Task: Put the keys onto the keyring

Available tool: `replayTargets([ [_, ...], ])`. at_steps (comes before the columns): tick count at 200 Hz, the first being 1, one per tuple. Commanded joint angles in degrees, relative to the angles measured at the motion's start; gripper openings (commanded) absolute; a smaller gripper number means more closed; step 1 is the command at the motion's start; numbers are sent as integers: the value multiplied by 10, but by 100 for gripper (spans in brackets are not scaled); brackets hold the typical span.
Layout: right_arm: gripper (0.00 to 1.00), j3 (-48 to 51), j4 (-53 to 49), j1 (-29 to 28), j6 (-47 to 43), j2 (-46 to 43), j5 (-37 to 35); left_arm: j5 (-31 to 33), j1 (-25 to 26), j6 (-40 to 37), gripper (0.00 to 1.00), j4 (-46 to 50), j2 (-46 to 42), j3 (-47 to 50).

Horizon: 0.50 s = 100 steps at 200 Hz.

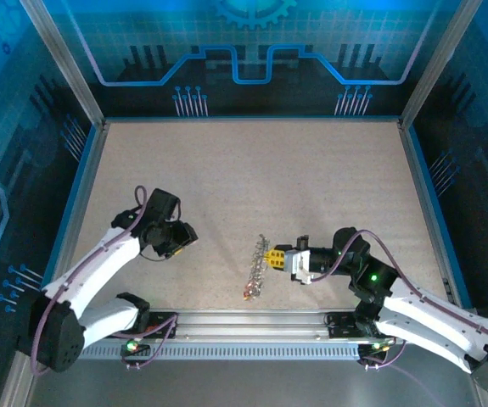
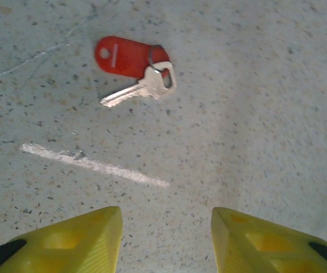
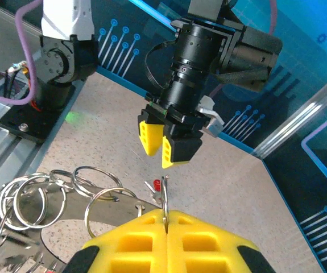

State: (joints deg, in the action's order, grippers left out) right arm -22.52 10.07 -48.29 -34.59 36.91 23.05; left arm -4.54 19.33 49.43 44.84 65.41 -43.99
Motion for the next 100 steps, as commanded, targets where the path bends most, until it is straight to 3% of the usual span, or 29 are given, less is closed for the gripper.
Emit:
replayTargets([
  [1,0,-25,8,7,-5,-14,-23,28,-7,27,40,4,53,-36],
  [55,0,-31,-5,7,-8,-17,-23,21,-11,70,27,-3,228,-108],
  [84,0,-30,-7,7,-7,-20,-19,29,-11,73,28,-10,255,-123],
  [100,0,-30,-7,7,-7,-19,-20,39,-12,73,34,-9,249,-125],
])
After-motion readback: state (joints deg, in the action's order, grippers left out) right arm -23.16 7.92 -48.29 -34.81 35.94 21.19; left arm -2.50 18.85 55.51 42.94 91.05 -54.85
